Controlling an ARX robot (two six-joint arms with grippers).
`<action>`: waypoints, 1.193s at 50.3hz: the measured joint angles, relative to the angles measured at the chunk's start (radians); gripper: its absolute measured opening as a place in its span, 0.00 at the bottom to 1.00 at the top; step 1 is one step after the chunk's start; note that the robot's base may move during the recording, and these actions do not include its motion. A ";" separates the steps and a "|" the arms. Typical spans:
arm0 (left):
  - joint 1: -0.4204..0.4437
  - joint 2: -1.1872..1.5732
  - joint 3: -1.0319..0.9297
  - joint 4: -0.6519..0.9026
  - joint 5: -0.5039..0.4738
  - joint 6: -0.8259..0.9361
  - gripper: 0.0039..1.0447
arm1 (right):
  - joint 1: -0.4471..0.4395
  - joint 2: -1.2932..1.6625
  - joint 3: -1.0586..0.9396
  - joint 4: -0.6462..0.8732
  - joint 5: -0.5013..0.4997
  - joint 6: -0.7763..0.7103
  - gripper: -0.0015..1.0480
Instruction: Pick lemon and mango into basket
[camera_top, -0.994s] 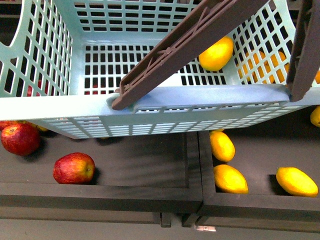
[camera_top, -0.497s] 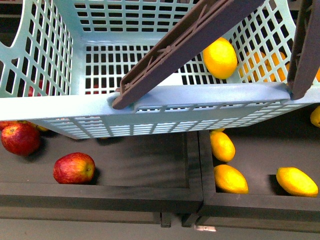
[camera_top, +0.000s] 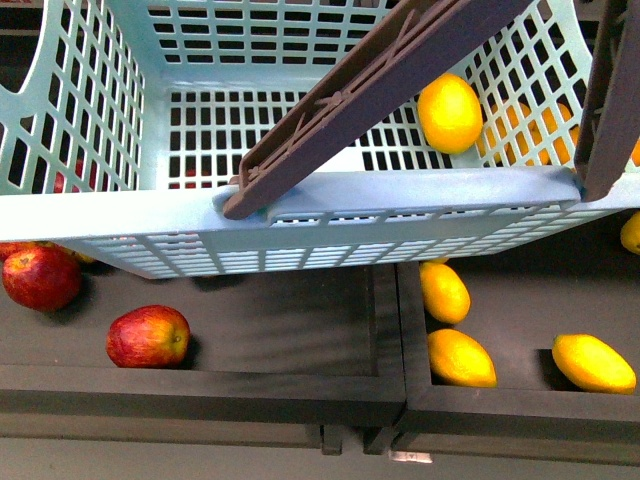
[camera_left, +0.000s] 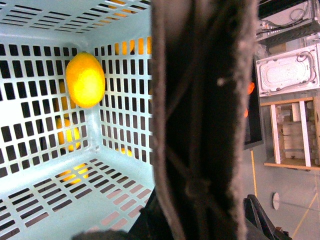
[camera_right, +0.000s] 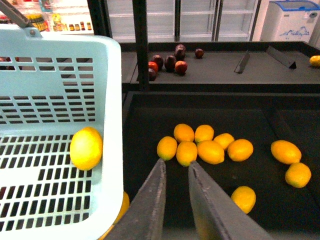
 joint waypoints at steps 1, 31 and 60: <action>0.000 0.000 0.000 0.000 0.000 0.000 0.04 | 0.000 -0.001 0.000 0.000 0.000 0.000 0.23; -0.013 0.000 0.000 0.000 0.013 0.000 0.04 | -0.003 -0.003 0.000 0.000 0.001 0.000 0.91; -0.001 0.000 0.000 0.001 0.004 0.000 0.04 | -0.003 -0.003 -0.002 -0.001 -0.001 0.000 0.92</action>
